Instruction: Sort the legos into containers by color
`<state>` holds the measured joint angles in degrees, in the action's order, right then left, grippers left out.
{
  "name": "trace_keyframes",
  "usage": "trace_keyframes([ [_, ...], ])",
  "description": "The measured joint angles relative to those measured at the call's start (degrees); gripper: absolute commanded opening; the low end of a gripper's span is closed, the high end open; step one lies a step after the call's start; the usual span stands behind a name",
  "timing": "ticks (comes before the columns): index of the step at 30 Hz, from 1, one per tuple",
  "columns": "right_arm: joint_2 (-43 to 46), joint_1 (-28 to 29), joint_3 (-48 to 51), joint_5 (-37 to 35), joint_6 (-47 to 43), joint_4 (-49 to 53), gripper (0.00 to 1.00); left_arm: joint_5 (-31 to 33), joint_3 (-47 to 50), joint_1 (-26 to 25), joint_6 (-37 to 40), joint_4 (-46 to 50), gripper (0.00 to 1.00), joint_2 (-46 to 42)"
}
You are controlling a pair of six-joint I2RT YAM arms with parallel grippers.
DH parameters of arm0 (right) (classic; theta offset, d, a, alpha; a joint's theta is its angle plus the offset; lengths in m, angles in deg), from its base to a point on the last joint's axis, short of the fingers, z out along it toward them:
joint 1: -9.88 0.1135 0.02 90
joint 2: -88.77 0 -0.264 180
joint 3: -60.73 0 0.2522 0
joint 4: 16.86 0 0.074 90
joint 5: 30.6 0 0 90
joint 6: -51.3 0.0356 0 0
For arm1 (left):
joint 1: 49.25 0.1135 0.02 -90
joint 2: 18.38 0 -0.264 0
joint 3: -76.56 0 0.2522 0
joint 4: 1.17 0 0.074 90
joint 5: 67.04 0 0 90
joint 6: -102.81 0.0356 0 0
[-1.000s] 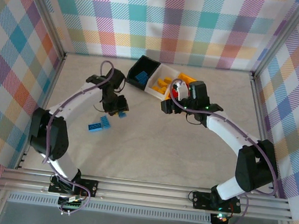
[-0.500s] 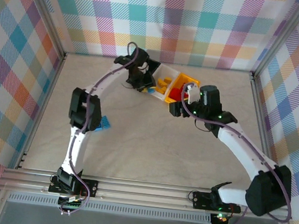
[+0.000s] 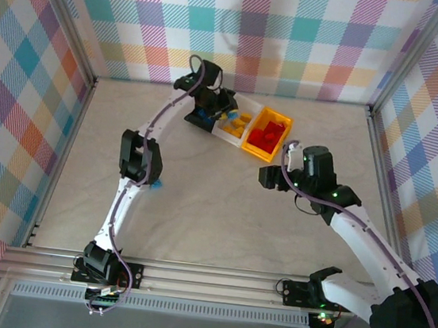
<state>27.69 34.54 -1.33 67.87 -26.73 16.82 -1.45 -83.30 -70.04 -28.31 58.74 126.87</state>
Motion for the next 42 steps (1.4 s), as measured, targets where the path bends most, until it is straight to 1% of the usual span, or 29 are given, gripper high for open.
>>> trace_keyframes([
  [4, 0.17, 0.0, 0.22, -0.46, 1.73, 0.76, 0.74, -0.48, -2.29, 2.64, -1.73, -1.42, 0.33, 1.33],
  [11, 0.17, 0.17, 0.26, -0.59, 4.59, 0.72, 0.74, -0.42, -4.17, 5.62, -3.17, -2.93, 0.36, 3.85],
  [13, 0.17, 0.52, 0.24, -0.79, 5.11, 0.72, 0.74, -0.31, -5.29, 6.19, -3.43, -3.21, 0.42, 5.03],
  [15, 0.17, 0.94, 0.24, -1.01, 5.44, 0.74, 0.74, -0.07, -5.6, 6.56, -3.76, -3.26, 0.43, 5.6],
  [17, 0.17, 1.44, 0.24, -1.2, 5.64, 0.74, 0.74, 0.04, -5.62, 6.88, -3.8, -3.23, 0.5, 5.9],
  [19, 0.17, 2.08, 0.24, -1.33, 5.77, 0.74, 0.75, 0.0, -5.62, 7.26, -3.93, -3.23, 0.59, 5.99],
  [24, 0.15, 3.21, 0.17, -1.4, 5.66, 0.72, 0.75, -0.24, -5.68, 7.41, -3.67, -3.08, 0.66, 5.99],
  [27, -0.76, 3.74, -0.79, -0.94, 4.79, 0.74, 0.75, -0.22, -5.68, 7.41, -2.54, -2.14, 0.66, 5.88],
  [31, -4.94, 5.33, -3.69, 1.22, 0.55, 0.33, 0.75, 0.31, -5.27, 7.39, 1.16, 2.99, 0.67, 3.98],
  [33, -8.46, 7.34, -5.55, 2.19, -3.04, -0.13, 0.76, 1.7, -1.6, 7.39, 3.52, 5.46, 0.67, 0.07],
  [35, -12.7, 10.38, -7.34, 3.17, -7.17, -0.83, 0.77, 3.72, 6.56, 7.41, 5.68, 6.97, 0.69, -7.17],
  [39, -23.26, 17.07, -12.33, 5.11, -14.4, -1.51, 0.78, 7.82, 28.81, 7.98, 8.24, 8.33, 0.72, -27.69],
  [42, -30.14, 20.48, -16.2, 6.54, -16.13, -3.02, 0.78, 11.21, 43.25, 9.77, 10.36, 9.64, 0.77, -42.82],
])
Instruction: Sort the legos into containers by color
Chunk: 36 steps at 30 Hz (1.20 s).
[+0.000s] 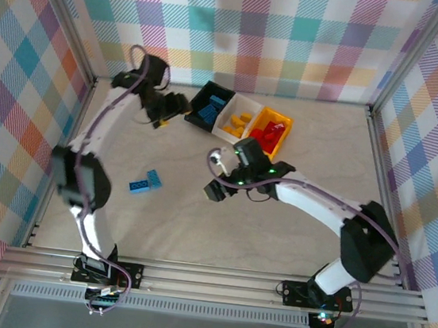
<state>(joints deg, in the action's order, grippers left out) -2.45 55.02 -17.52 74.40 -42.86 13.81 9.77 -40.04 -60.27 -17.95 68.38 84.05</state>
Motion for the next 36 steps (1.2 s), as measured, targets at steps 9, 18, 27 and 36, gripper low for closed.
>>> trace_keyframes([
  [9, -5.07, 2.91, -9.88, 2.01, 4.22, -2.86, 0.78, 2.54, 32.59, 9.86, 3.43, 0.79, 0.86, -16.9],
  [18, -5.38, 3.32, -12.79, 1.33, 6.32, -3.5, 0.78, -1.14, 40.35, 16.85, 3.58, -1.66, 0.86, -16.63],
  [27, -6.78, 3.3, -15.1, 3.56, 5.01, -2.64, 0.78, -1.33, 43.28, 17.97, 0.09, -5.84, 0.84, -14.51],
  [36, 0.39, 4.26, -3.69, -0.17, 9.6, -4.33, 0.78, -3.48, 44.92, 22.77, -0.39, -10.21, 0.82, -8.66],
])
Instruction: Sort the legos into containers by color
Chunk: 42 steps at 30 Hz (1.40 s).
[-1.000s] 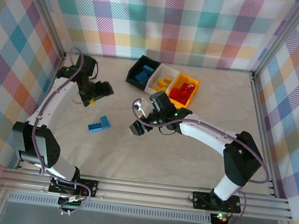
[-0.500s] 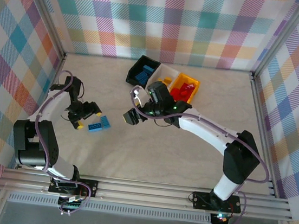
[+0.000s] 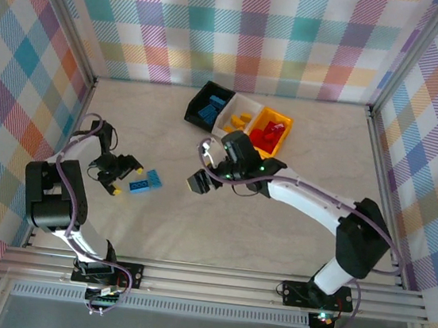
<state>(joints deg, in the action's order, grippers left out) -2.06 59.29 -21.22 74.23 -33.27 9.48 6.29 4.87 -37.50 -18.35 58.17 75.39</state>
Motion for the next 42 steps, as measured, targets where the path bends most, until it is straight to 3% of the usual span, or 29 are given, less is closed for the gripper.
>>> trace_keyframes([
  [10, 4.94, 3.74, 1.22, -6.38, 3.19, 0.17, 0.78, -2.56, -0.07, 1.2, 1.42, -1.7, 0.82, 4.66],
  [24, 4.94, 4.31, 1.22, -7.58, 3.54, 0.59, 0.78, -2.58, 1.55, 0.5, 2.05, -2.78, 0.79, 3.45],
  [35, 7.5, 4.31, 3.72, -7.76, 3.61, -0.39, 0.79, 4.33, -1.64, -5.9, 2.25, -0.22, 0.79, 5.81],
  [42, 7.54, 4.31, 4.9, -7.76, 3.23, -0.55, 0.8, 4.72, -5.66, -10.49, 4.85, 2.99, 0.78, 8.98],
])
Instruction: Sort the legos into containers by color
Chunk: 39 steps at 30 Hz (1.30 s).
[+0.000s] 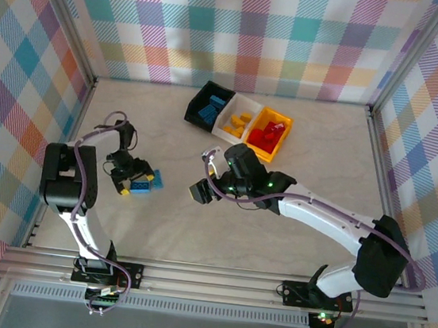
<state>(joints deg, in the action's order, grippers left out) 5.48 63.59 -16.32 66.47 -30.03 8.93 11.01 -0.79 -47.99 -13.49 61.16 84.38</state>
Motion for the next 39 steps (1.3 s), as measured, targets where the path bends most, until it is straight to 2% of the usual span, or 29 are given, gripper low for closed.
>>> trace_keyframes([
  [5, -0.07, -0.17, 0.0, 0.46, -0.79, 0.0, 0.8, -2.01, -1.88, -3.65, 2.45, 1.03, 0.78, 1.55],
  [9, -1.55, -0.57, -0.09, 0.7, -0.98, -0.22, 0.8, -4.26, -1.86, -4.2, 3.87, 0.83, 0.79, 1.49],
  [16, -9.53, -0.81, -5.88, 3.02, -1.25, -0.37, 0.79, -7.98, -1.77, -5.07, 5.03, -0.28, 0.79, 1.4],
  [24, -12.41, -0.81, -11.32, 4.81, -2.05, -0.42, 0.79, -7.06, -3.3, -5.66, 6.62, 1.25, 0.78, 2.95],
  [30, -12.41, -0.81, -11.32, 4.96, -2.03, -0.42, 0.79, -5.84, -3.43, -5.79, 6.97, 1.81, 0.72, 3.04],
  [39, -12.41, -0.81, -8.96, 4.98, -1.79, -0.96, 0.79, -1.95, -3.43, -5.99, 7.74, 2.32, 0.74, 2.47],
])
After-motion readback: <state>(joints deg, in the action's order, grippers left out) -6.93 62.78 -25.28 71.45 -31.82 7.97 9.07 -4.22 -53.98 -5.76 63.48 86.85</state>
